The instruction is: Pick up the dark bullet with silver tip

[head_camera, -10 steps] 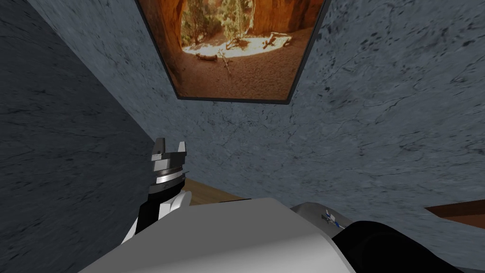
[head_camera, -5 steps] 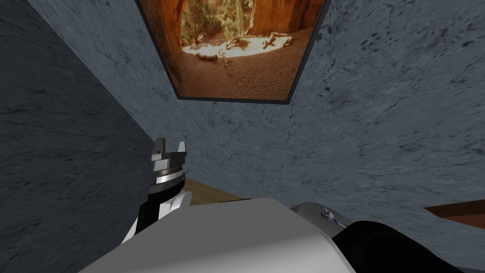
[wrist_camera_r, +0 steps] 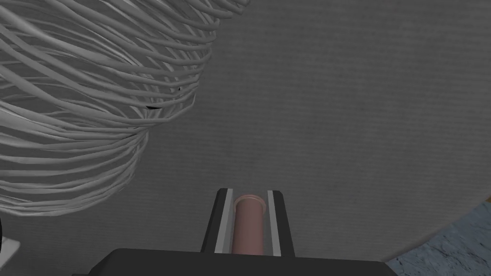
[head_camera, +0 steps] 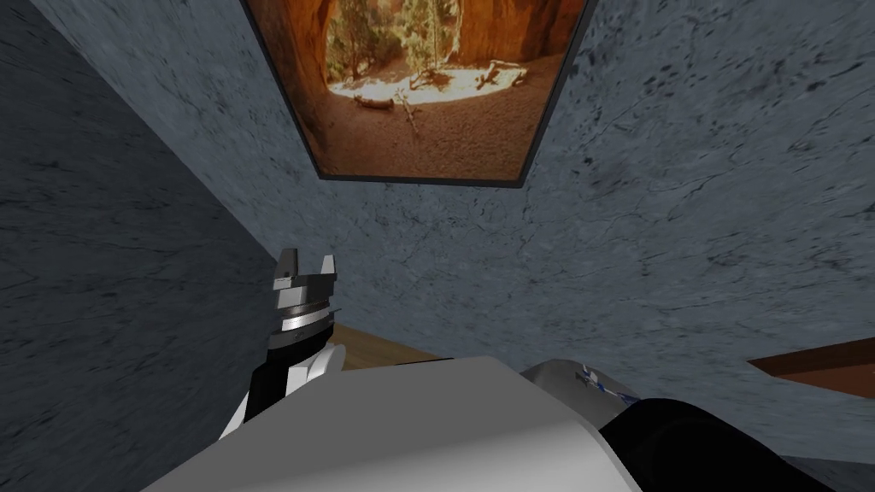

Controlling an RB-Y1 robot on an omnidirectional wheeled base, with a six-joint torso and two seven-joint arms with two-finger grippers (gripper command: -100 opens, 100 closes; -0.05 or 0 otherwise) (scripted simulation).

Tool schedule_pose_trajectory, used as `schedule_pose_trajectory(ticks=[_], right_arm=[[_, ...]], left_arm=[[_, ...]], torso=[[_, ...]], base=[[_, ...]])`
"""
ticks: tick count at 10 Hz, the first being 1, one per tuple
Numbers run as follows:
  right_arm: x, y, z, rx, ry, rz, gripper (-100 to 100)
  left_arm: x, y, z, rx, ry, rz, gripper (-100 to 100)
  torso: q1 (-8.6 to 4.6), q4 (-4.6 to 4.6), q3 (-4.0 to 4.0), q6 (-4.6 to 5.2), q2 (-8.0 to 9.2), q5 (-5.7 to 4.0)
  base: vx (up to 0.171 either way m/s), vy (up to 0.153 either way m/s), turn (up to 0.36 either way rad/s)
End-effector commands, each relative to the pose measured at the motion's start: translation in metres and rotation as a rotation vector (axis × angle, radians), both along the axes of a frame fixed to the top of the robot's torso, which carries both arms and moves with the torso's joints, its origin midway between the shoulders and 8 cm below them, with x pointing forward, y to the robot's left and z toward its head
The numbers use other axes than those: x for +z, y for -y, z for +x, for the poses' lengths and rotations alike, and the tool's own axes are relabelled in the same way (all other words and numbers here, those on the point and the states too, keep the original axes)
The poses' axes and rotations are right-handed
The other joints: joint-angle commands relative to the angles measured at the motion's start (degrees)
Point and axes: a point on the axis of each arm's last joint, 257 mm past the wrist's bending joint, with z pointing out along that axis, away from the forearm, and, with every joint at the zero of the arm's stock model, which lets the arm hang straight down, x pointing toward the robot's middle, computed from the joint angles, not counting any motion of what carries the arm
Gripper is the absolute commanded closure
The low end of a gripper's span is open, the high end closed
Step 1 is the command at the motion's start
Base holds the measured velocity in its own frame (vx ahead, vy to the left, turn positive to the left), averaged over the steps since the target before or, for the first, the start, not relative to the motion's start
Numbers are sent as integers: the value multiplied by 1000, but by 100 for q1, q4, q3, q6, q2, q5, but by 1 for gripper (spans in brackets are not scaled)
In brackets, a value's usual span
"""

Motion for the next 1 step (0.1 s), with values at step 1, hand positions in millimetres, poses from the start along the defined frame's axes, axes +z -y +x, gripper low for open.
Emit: schedule_pose_trajectory(ticks=[1], right_arm=[[0, 0, 0, 0, 0, 0, 0]], left_arm=[[0, 0, 0, 0, 0, 0, 0]], torso=[[0, 0, 0, 0, 0, 0]], base=[[0, 0, 0]])
